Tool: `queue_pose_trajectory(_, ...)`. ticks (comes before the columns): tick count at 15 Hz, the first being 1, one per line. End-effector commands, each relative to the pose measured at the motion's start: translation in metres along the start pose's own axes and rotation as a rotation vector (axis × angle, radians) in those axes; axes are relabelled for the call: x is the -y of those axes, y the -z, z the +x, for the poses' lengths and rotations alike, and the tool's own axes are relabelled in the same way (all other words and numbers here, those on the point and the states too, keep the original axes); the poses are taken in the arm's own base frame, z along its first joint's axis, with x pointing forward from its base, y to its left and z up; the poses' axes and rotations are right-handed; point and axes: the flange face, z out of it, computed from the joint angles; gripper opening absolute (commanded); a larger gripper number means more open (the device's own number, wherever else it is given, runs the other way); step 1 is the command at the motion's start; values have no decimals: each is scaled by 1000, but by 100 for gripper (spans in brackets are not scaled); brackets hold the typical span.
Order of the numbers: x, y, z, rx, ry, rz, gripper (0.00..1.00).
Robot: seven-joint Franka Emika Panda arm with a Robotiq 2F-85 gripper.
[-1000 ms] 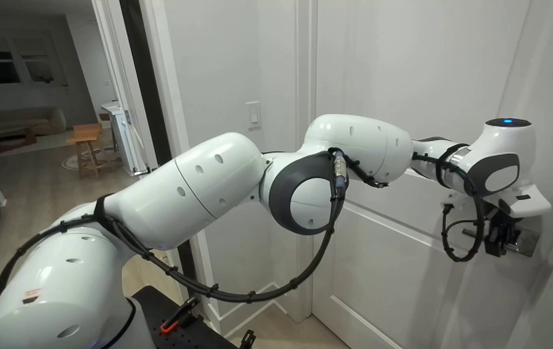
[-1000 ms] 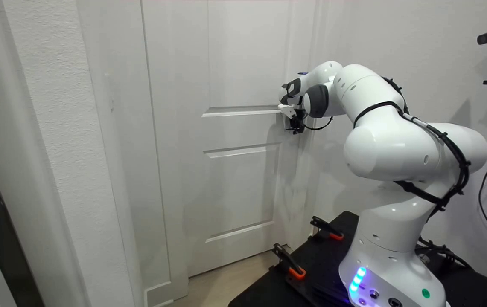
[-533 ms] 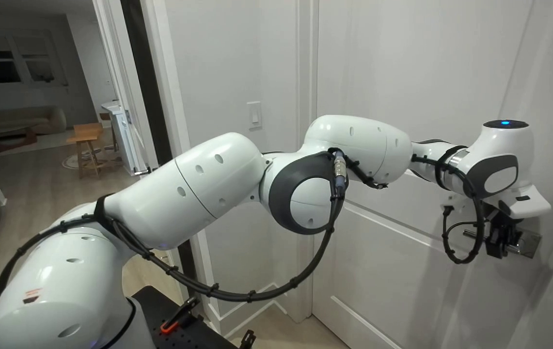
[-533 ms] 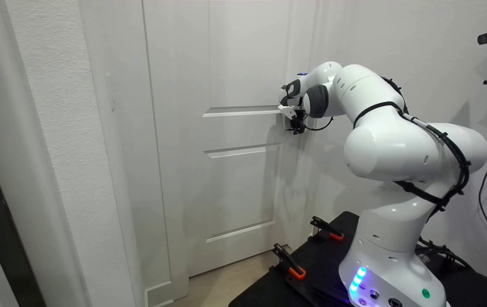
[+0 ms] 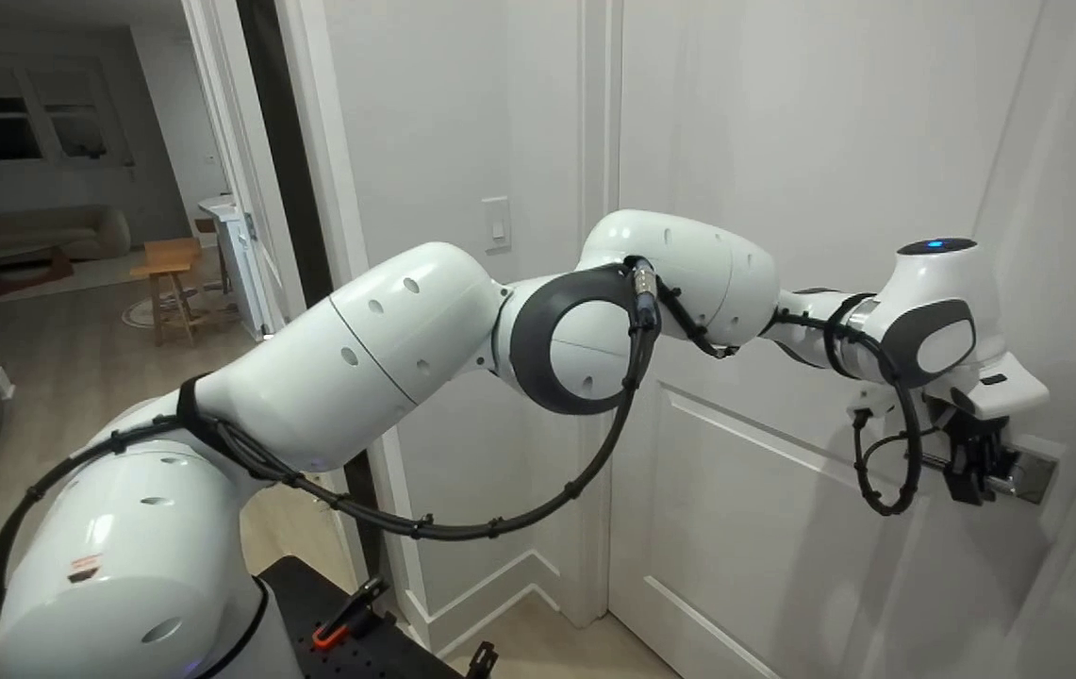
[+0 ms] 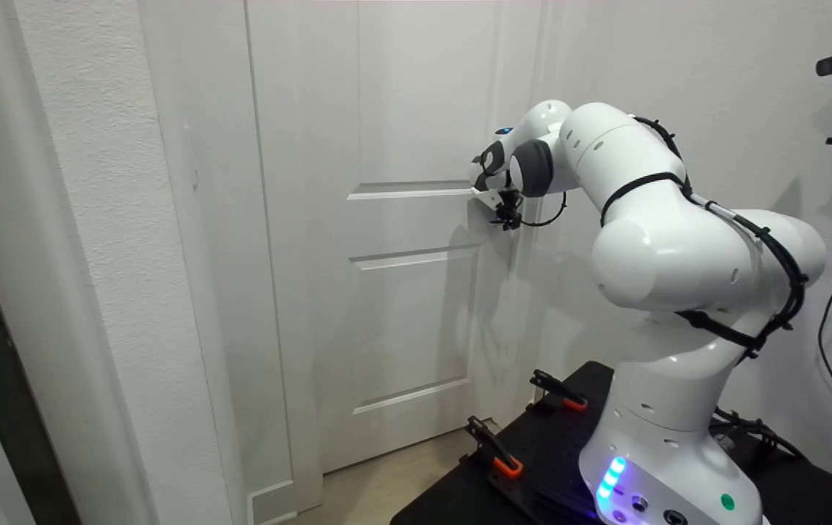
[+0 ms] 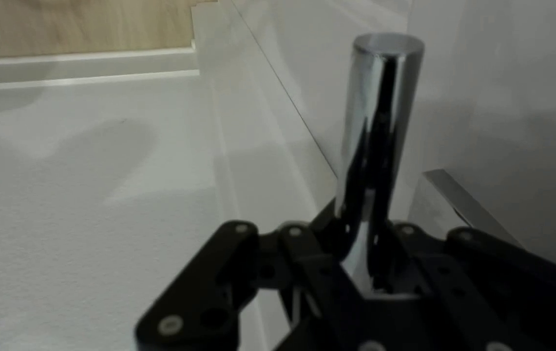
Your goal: Open the door
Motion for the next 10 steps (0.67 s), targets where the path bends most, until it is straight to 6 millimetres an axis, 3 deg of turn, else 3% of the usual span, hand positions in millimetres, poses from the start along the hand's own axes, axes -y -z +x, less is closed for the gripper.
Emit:
queue_pose_trajectory(1,-41,-49,-1,-131,18,-96,3)
queue_pose_trajectory(7,-58,-50,-20,-313,83,-79,3)
queue_pose_trajectory(10,-75,-63,-27,-396,142,-88,3)
